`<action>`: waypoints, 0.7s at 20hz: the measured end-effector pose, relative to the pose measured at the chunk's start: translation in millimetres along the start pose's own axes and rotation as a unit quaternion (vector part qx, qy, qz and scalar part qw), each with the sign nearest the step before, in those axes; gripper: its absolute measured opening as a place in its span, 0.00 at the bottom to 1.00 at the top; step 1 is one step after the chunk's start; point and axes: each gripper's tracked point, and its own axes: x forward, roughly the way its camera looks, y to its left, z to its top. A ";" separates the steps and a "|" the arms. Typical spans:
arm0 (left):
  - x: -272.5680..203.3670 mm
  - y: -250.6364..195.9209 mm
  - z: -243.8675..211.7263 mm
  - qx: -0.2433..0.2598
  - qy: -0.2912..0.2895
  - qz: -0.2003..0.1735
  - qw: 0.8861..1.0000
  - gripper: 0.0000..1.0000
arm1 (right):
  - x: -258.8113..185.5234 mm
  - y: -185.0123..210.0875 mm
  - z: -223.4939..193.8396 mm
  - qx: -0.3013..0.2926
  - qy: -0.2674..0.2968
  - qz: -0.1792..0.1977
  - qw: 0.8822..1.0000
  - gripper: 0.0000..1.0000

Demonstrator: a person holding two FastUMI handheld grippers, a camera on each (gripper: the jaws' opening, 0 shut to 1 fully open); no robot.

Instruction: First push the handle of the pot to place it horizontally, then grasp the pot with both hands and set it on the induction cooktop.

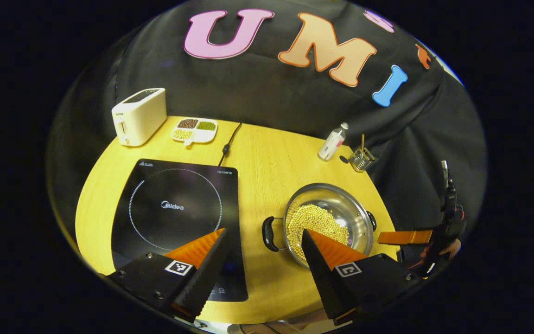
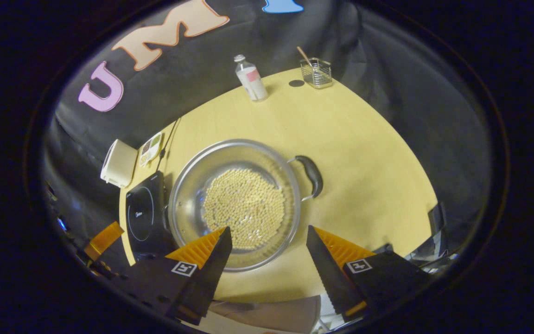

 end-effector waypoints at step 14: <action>96.3 -20.3 -34.5 -0.021 0.151 0.053 0.987 0.95 | 82.3 -45.9 34.9 -0.017 0.133 0.094 0.986 0.93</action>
